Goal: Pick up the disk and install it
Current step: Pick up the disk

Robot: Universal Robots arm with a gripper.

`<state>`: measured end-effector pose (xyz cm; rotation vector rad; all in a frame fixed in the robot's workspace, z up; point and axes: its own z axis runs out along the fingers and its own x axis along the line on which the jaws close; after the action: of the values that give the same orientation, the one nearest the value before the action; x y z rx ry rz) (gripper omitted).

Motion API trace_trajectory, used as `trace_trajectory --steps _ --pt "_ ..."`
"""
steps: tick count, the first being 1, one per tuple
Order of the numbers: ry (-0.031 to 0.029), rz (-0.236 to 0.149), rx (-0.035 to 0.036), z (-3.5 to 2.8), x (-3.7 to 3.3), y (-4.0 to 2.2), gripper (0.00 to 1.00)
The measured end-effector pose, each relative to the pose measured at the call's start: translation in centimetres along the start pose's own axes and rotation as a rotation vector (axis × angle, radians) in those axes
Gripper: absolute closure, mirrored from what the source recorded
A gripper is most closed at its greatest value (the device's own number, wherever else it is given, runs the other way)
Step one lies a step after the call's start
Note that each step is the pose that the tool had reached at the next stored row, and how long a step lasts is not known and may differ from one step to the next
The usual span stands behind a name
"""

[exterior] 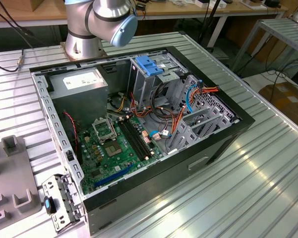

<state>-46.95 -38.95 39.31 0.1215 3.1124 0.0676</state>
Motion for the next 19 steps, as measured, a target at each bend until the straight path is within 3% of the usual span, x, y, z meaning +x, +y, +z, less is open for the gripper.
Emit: trace_trajectory --steps 12,19 --pt "0.0006 -0.013 -0.0003 0.0 0.02 0.0 0.89" --pt "0.0047 -0.108 -0.0027 0.01 0.02 0.0 0.89"
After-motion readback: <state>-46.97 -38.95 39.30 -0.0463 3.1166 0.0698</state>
